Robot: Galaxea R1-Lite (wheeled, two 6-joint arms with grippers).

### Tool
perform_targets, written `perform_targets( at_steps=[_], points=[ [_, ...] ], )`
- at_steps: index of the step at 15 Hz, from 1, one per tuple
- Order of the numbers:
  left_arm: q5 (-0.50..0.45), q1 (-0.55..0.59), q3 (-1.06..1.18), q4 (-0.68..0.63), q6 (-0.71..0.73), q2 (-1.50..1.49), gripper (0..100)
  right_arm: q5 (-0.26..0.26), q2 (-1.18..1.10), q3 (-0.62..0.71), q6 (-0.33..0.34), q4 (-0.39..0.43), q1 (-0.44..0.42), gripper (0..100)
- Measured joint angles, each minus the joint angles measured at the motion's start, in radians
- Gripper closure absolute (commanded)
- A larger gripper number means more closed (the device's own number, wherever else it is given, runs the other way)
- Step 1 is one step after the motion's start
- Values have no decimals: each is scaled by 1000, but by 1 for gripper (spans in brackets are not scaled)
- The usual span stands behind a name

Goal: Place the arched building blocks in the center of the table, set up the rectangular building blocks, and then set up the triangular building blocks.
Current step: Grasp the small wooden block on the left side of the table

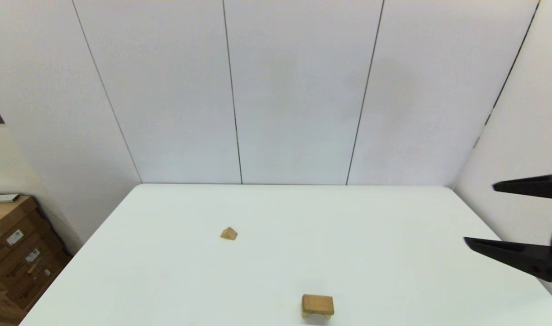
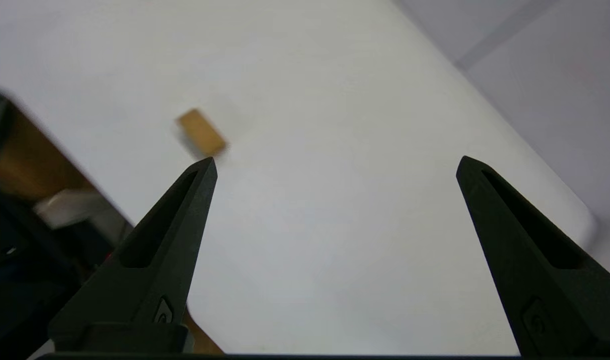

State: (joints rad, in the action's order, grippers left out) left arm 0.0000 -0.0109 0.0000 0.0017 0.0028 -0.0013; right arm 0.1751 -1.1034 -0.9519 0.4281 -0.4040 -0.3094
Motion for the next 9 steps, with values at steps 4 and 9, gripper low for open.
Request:
perform_targets(
  at_steps=[4,9],
  points=[
    [0,0,0,0,0,0,0,-10,364,184,-39,1,216,0],
    [0,0,0,0,0,0,0,-14,725,371,-176,1,355,0]
  ],
)
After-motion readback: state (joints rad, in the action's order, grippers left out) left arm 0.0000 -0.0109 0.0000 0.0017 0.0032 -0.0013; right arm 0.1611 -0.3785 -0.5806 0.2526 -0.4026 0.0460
